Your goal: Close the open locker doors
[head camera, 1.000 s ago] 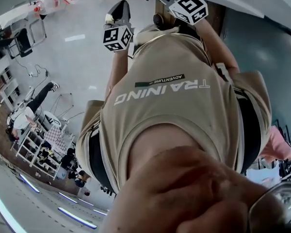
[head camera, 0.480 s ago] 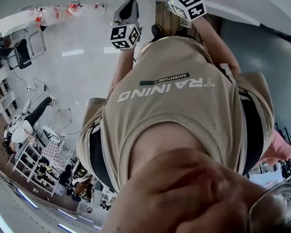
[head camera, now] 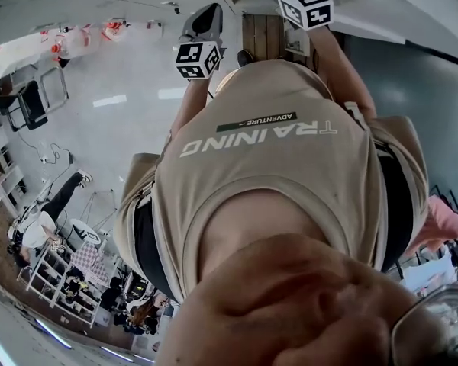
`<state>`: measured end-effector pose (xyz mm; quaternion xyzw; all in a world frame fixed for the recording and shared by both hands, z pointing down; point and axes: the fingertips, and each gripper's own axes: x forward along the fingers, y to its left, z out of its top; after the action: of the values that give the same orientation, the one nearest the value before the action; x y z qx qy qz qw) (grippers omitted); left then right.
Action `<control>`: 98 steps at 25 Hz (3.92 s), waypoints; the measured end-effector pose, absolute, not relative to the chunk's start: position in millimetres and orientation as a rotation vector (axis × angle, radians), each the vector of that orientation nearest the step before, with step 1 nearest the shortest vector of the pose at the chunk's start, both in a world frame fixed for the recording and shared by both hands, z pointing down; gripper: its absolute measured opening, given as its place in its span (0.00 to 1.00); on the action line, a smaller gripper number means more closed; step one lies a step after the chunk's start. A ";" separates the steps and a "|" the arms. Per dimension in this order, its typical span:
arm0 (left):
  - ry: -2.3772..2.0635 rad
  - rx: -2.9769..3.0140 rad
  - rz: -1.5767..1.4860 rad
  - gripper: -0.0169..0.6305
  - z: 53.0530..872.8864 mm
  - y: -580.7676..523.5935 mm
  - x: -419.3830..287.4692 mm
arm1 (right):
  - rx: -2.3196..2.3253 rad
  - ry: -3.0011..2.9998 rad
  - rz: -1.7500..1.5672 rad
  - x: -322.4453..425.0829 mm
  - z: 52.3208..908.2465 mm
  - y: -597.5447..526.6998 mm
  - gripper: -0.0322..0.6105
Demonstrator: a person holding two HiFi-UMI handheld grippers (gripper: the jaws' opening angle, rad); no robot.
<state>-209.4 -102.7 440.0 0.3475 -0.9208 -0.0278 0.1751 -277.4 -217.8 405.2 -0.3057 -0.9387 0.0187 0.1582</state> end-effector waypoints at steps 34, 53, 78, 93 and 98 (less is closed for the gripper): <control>-2.304 1.182 0.132 0.03 526.7 -237.3 -122.5 | -0.587 -2.452 0.122 -73.1 567.1 -364.7 0.07; -2.302 0.916 0.059 0.03 566.1 -201.5 -67.7 | -0.772 -2.225 0.078 -37.7 632.1 -342.2 0.07; -2.412 0.734 -0.107 0.03 589.3 -39.6 -167.6 | -0.935 -2.113 -0.115 -154.6 638.5 -173.0 0.07; -2.452 0.670 -0.113 0.03 584.5 -8.7 -215.4 | -0.914 -2.071 -0.191 -230.5 655.0 -160.6 0.07; -2.475 0.608 -0.114 0.03 575.5 -9.8 -228.9 | -0.931 -2.073 -0.161 -250.5 658.7 -158.0 0.07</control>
<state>-228.9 -9.8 575.5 0.2279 -0.9282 -0.0426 0.2911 -250.5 -158.0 658.7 -0.3712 -0.8264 -0.0644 0.4185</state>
